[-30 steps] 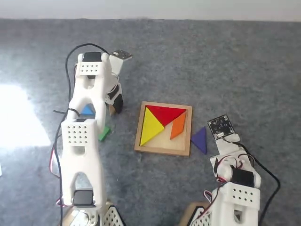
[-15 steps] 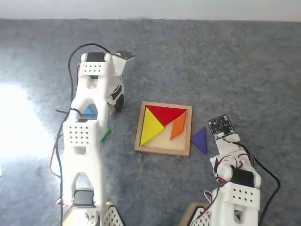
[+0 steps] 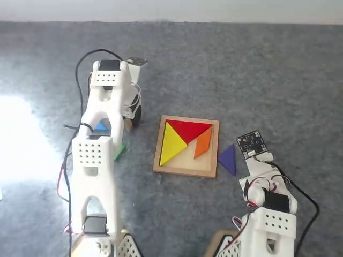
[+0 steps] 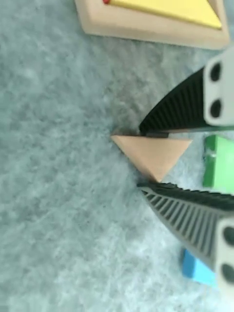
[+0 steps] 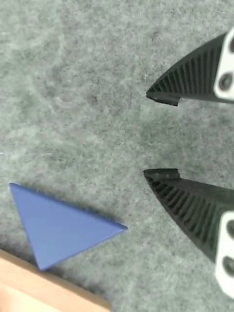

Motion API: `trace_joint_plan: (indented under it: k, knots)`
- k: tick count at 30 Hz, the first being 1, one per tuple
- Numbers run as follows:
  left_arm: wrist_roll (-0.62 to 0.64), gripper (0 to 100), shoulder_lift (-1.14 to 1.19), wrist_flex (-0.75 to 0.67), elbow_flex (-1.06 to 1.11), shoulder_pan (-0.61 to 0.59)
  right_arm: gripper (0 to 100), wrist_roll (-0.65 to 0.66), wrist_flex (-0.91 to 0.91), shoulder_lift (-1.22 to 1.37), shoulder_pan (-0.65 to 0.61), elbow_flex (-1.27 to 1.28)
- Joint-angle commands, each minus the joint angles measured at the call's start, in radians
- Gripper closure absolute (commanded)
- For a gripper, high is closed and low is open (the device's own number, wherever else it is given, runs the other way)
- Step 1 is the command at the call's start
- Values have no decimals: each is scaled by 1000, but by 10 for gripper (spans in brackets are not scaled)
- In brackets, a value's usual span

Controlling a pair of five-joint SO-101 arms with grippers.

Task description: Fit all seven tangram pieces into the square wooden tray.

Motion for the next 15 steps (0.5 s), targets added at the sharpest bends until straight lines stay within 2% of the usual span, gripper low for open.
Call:
trace_joint_plan:
  k: [1,8,11,15]
  knots:
    - [54,913,-48,28,-12,3,783,12,-21,4,-7,-3]
    - [81,936,-373,29,159,49,783,14,-21,4,-7,-3]
    - [126,935,-598,26,306,124,783,14,-21,4,-7,-3]
    - [222,934,-858,-3,522,290,783,14,-21,4,-7,-3]
